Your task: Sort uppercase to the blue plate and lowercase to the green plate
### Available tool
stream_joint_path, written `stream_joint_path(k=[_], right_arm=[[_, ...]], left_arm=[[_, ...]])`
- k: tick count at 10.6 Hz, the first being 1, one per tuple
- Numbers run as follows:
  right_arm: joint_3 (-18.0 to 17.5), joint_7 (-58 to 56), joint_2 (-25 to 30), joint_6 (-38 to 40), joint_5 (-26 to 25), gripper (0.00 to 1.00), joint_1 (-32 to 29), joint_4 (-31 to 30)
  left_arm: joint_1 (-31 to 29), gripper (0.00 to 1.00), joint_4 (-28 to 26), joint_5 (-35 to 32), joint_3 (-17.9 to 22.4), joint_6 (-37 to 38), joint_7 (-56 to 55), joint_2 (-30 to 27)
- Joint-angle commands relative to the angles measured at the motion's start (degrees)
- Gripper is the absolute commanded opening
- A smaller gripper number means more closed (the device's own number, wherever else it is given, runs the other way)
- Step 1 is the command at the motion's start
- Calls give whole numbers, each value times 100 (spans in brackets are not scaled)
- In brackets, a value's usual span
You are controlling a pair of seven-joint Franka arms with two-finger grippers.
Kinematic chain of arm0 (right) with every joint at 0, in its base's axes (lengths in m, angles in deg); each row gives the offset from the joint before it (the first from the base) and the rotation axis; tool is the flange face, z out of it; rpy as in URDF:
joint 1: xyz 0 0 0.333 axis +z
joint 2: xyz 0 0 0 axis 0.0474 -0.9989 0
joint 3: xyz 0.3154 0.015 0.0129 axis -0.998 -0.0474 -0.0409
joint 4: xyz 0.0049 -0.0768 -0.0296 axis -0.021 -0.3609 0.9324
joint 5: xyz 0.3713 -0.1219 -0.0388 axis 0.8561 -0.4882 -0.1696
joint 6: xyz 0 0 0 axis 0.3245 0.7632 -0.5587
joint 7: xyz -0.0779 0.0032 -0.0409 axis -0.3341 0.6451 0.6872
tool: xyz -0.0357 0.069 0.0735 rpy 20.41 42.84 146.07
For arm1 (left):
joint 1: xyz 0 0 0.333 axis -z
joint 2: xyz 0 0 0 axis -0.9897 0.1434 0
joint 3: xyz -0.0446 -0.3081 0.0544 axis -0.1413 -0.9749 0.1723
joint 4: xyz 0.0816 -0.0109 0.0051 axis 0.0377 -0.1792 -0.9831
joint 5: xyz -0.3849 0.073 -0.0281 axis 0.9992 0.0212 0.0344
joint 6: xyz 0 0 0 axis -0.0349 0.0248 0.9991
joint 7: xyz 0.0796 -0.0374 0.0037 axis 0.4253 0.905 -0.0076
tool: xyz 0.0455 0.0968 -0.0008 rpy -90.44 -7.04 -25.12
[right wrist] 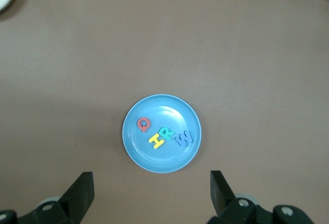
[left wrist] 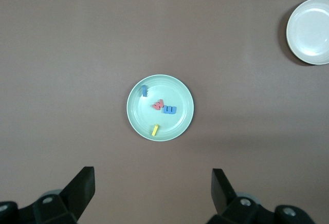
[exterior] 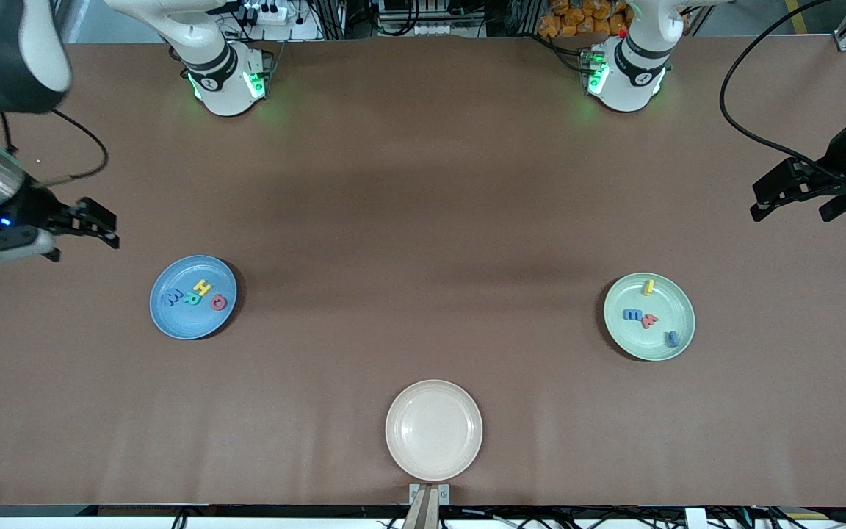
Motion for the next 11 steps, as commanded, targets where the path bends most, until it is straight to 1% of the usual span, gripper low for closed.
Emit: stream_joint_path(k=[1, 5, 7, 8, 11], right_arm=[[260, -97, 12, 870, 90, 100, 169, 829], [295, 25, 12, 1943, -200, 100, 134, 1876], [321, 647, 20, 2417, -209, 100, 134, 1931], [304, 903, 20, 2507, -201, 100, 151, 1939], [322, 941, 20, 2552, -209, 100, 151, 1957]], left_arm=[[-4, 100, 70, -98, -17, 92, -21, 21], [-13, 100, 96, -90, -17, 83, 5, 21], [-13, 100, 96, -81, -17, 92, 5, 21], [-4, 100, 96, -81, -17, 92, 5, 21], [-13, 100, 96, -81, -17, 83, -4, 21]])
